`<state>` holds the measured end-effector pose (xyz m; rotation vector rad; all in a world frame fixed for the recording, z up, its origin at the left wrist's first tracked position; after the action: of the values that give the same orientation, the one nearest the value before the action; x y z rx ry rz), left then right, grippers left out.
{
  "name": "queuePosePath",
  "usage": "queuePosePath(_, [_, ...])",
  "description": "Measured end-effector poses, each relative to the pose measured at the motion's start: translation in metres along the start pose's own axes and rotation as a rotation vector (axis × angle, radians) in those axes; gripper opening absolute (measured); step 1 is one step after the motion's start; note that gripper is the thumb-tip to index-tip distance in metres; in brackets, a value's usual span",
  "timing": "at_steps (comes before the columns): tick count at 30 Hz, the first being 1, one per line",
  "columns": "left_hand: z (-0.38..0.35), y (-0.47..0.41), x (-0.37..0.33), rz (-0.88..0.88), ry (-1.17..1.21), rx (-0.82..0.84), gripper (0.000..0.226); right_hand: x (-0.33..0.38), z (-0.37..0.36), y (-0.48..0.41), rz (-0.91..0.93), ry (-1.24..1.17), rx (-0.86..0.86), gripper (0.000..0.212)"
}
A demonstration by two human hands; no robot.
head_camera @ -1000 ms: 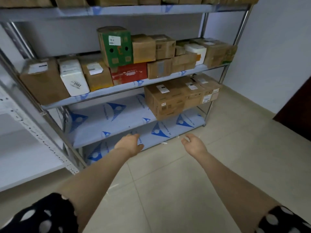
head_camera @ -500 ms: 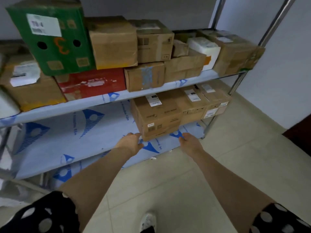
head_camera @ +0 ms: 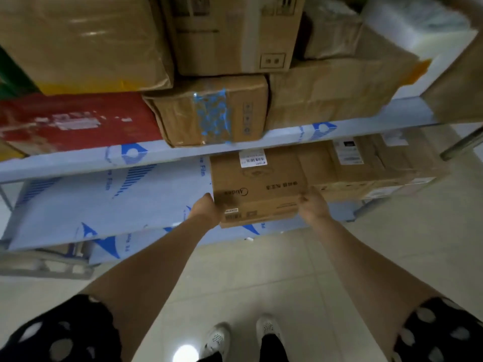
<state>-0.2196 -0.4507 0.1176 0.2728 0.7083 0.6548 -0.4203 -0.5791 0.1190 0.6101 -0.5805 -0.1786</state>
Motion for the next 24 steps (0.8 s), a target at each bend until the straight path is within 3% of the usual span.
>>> queuePosePath(7, [-0.013, -0.039, 0.008, 0.211, 0.372, -0.183, 0.043, 0.012, -0.012, -0.046, -0.069, -0.044, 0.116, 0.03])
queuePosePath(12, [0.004, -0.032, 0.035, 0.399, 0.362, -0.287, 0.044, 0.004, -0.038, -0.044, -0.035, -0.072, 0.234, 0.038])
queuePosePath(19, [0.015, -0.048, 0.037, 0.325, 0.352, -0.287, 0.052, 0.029, -0.043, -0.062, -0.018, -0.086, 0.303, 0.068])
queuePosePath(24, [0.009, -0.047, 0.046, 0.314, 0.492, -0.298, 0.075, 0.021, -0.049, -0.061, 0.003, -0.07, 0.292, 0.052])
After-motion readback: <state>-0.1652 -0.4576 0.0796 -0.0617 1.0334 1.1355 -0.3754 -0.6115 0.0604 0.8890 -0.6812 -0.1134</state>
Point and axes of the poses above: each hand's wrist, its own y-axis away from the middle knuckle, its own z-axis out of the back of the hand, x = y × z, the point moved 3 cm from there along -y, towards the middle knuckle, and after that the axes turned 14 degrees about -z, right-handed, at the moved point
